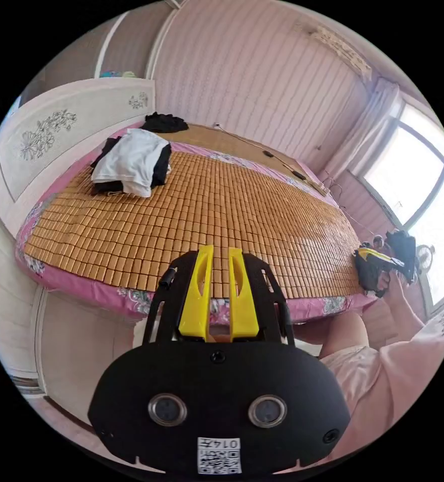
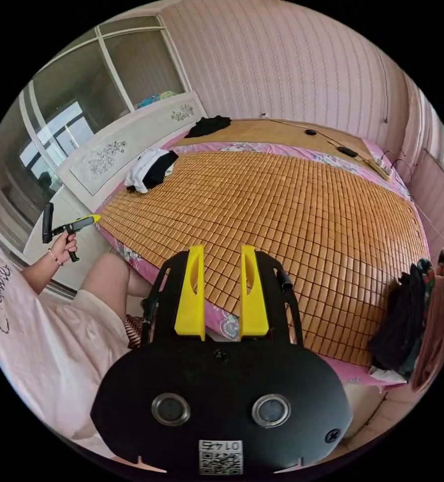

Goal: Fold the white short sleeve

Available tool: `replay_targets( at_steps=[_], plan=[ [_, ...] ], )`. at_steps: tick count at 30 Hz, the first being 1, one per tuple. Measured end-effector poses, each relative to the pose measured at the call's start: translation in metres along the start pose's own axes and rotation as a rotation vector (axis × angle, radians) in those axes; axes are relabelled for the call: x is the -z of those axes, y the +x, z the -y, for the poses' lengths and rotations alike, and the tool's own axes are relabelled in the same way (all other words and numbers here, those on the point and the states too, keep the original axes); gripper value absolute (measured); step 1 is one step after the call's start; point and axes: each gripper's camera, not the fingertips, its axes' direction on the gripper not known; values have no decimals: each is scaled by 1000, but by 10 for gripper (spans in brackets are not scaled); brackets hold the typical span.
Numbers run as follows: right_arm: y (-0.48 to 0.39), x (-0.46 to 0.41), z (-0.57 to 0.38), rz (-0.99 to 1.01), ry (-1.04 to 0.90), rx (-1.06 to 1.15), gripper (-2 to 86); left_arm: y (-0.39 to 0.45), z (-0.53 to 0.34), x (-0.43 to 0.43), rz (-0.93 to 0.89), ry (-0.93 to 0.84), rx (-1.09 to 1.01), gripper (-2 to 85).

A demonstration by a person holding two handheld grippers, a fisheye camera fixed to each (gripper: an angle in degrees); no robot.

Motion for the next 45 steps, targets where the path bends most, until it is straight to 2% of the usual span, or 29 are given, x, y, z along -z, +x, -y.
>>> replay_targets(
  at_steps=[3,6,10,13,17,21,24,27,28,32,36,39,41,44,45],
  plan=[
    [-65,-81,60,154,-87,192,117,-46,11,10,53,25,73,52],
    [-130,-150,121,185,-174,415,127,-90,35,9,102,43,128,52],
    [-206,-232,203,95,-229,679,128,-147,96,1,157,103,180,56],
    [-245,-298,254,-18,-252,793,122,-192,152,-11,169,122,265,70],
    [-274,-377,296,-146,-258,852,123,-236,221,-35,194,134,331,92],
    [-277,-456,329,-164,-354,761,123,-258,262,-67,153,68,366,112],
    [-265,-492,340,-234,-404,717,78,-259,278,-86,117,-8,370,85],
    [-247,-489,349,-194,-405,709,15,-251,281,-75,136,-11,350,31],
    [-235,-477,354,-140,-382,684,6,-246,279,-60,132,47,340,16],
    [-194,-403,369,-58,-184,589,-3,-184,291,9,93,283,116,-3],
    [-131,-298,356,39,-18,458,-3,-85,325,52,-38,372,-137,0],
    [-76,-241,305,94,14,324,1,3,325,54,-239,319,-286,14],
    [-42,-217,260,126,-4,257,6,70,289,32,-384,198,-388,34],
    [19,-205,169,141,-124,91,16,129,214,-10,-443,-14,-451,58],
    [43,-209,131,116,-227,20,20,136,198,-18,-450,-53,-452,61]
  ],
)
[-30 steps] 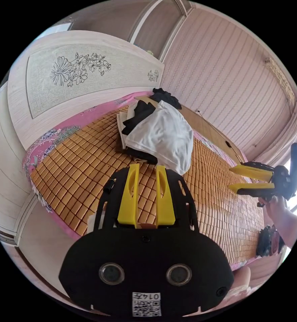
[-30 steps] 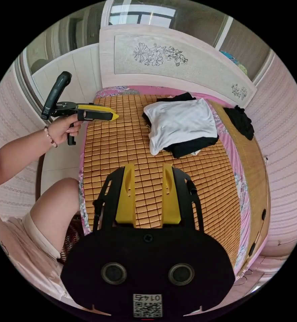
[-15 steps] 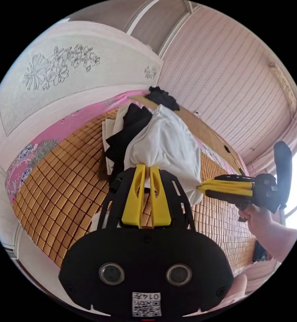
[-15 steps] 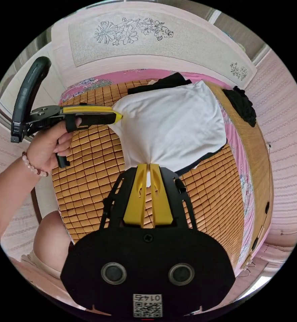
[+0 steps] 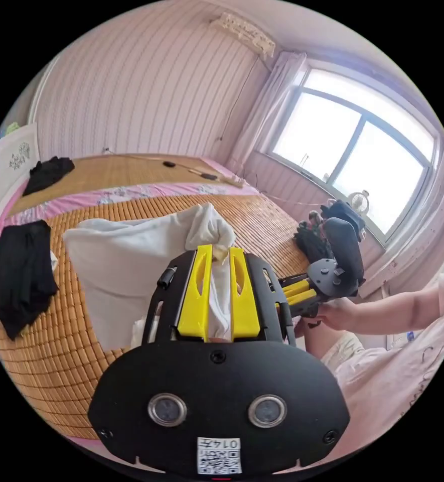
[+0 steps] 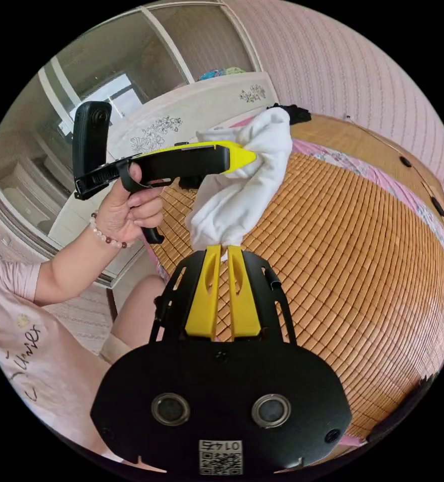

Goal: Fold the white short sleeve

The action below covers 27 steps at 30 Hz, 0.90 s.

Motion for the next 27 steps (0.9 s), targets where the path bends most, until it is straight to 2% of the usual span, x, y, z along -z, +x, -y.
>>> replay_targets(
  at_steps=[3,7,12,16,22,24,25,27],
  plan=[
    [44,-7,-85,-22,-152,-174,33,35,-61,-39,2,-159,57,62],
    [73,22,-142,-42,-113,-306,55,59,-103,-42,14,-262,114,53],
    [103,52,-139,-16,-13,-387,74,63,-89,-60,18,-306,177,42],
    [133,77,-119,-19,77,-461,100,94,-50,-108,50,-393,55,63],
    [159,89,-93,-116,33,-523,108,149,-18,-203,82,-556,-81,97],
    [162,86,-92,-101,0,-559,100,153,-26,-230,87,-641,-65,67],
    [159,89,-91,-63,22,-545,76,151,-33,-239,111,-675,-44,15],
    [150,88,-92,-3,-19,-491,31,148,-42,-230,136,-633,-18,3]
  ],
)
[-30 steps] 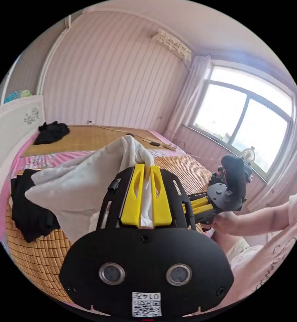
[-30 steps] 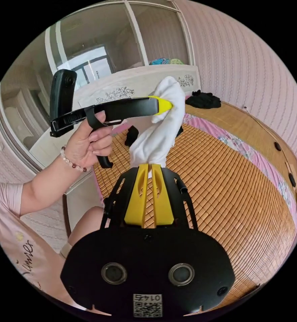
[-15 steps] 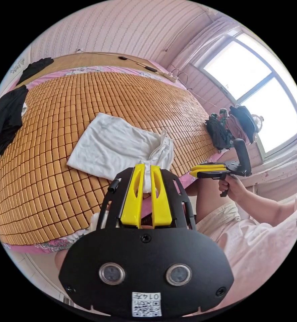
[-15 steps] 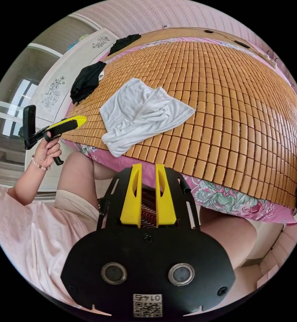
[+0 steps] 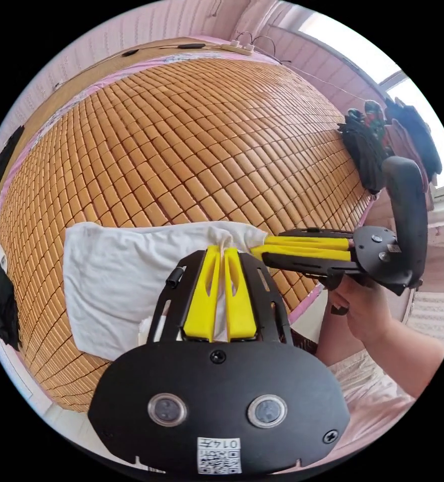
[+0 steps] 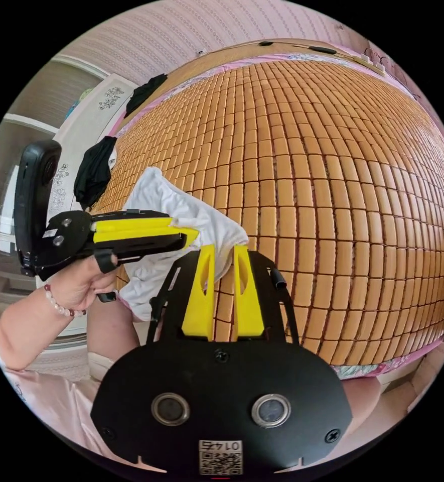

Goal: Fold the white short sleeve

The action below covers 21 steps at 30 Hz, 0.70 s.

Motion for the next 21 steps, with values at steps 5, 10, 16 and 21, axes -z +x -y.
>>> replay_targets(
  at_steps=[5,10,16,21],
  plan=[
    [-11,29,-36,16,42,34,8,-25,-86,66,-80,220,74,-7],
    [-10,115,-101,193,229,13,1,-44,-206,154,-97,490,180,-8],
    [-25,257,-183,411,582,53,0,-25,-329,249,-118,926,268,-10],
    [-59,390,-230,518,920,190,0,1,-366,303,-160,1215,203,-10]
  ],
)
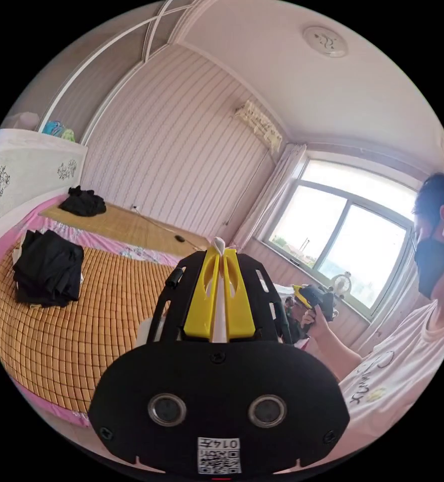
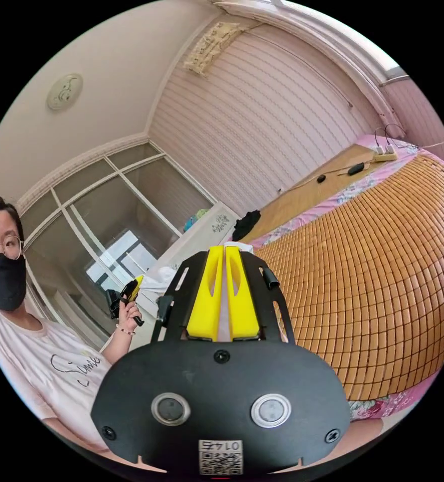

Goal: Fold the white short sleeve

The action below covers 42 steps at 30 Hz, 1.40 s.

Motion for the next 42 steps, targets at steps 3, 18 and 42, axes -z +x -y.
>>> replay_targets(
  at_steps=[3,18,42],
  plan=[
    [-73,41,49,-9,98,185,0,29,25,22,-38,124,-76,-10],
    [-362,230,94,132,456,696,0,163,88,150,-292,501,-390,-10],
    [-326,49,237,-203,336,578,0,140,206,-31,-34,216,-345,-10]
  ],
)
